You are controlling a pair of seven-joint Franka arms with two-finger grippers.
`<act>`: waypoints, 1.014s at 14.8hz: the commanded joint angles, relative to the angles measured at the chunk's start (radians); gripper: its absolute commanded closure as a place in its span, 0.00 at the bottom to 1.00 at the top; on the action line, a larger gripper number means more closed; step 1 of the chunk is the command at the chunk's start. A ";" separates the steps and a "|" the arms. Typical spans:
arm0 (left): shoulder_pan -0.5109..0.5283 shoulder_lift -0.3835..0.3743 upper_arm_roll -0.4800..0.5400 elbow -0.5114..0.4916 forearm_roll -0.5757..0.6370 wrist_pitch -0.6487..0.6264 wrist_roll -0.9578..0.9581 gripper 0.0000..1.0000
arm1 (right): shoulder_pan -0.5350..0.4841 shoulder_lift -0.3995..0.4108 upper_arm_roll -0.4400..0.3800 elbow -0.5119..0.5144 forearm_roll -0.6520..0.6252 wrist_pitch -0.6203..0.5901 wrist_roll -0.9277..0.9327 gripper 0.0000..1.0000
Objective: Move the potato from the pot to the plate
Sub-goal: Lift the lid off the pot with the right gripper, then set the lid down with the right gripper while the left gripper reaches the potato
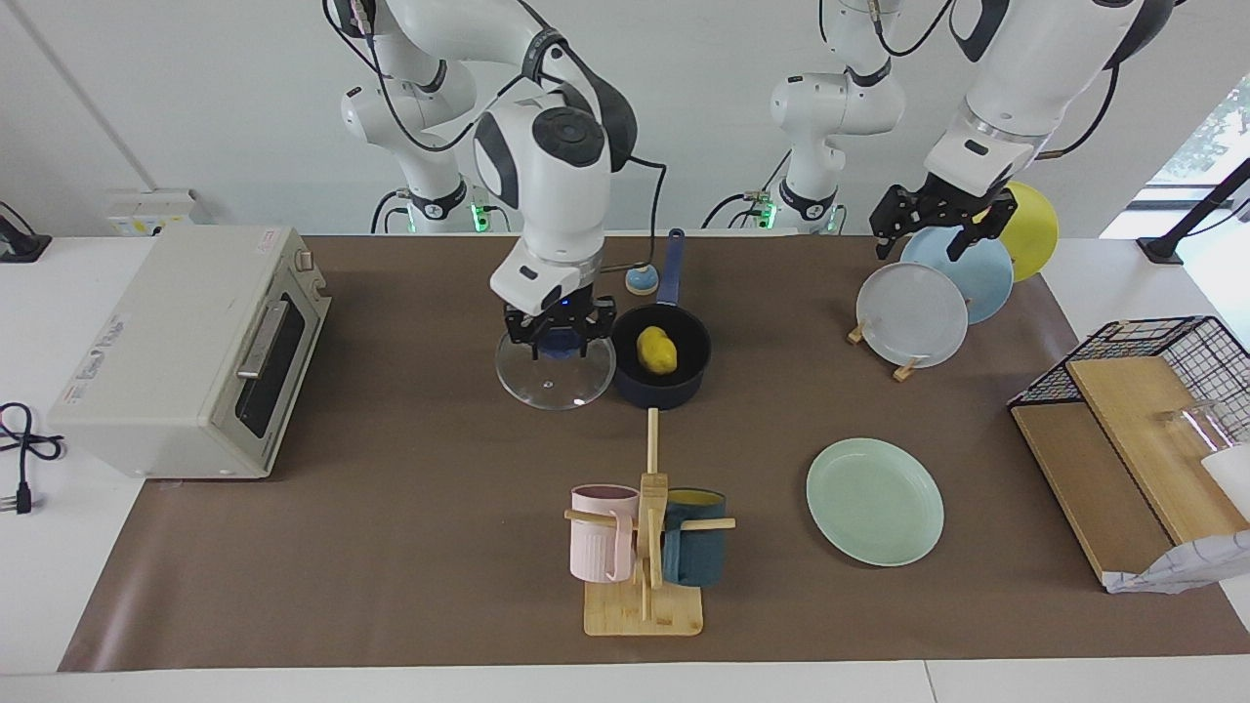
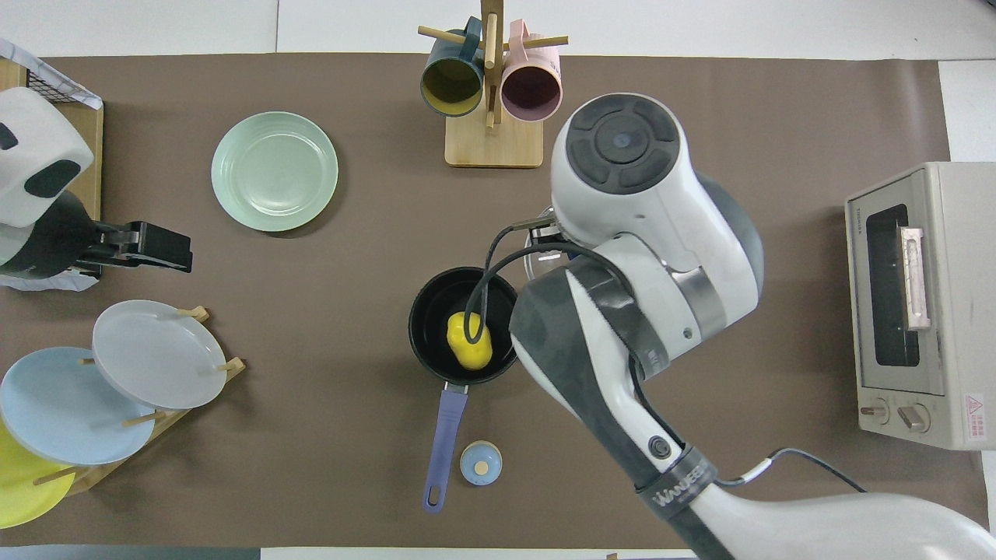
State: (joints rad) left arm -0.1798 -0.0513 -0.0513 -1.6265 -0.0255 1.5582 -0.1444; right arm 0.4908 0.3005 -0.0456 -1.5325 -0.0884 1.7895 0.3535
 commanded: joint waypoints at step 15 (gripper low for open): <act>-0.383 0.306 0.002 -0.194 -0.050 0.507 -0.500 0.00 | -0.325 -0.222 0.013 -0.672 0.065 0.491 -0.331 0.57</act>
State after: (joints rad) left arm -0.5336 0.2915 -0.0659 -1.7620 -0.0631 2.0376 -0.6136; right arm 0.1771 0.1307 -0.0417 -2.1378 -0.0457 2.2444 0.0143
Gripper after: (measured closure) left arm 0.000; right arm 0.348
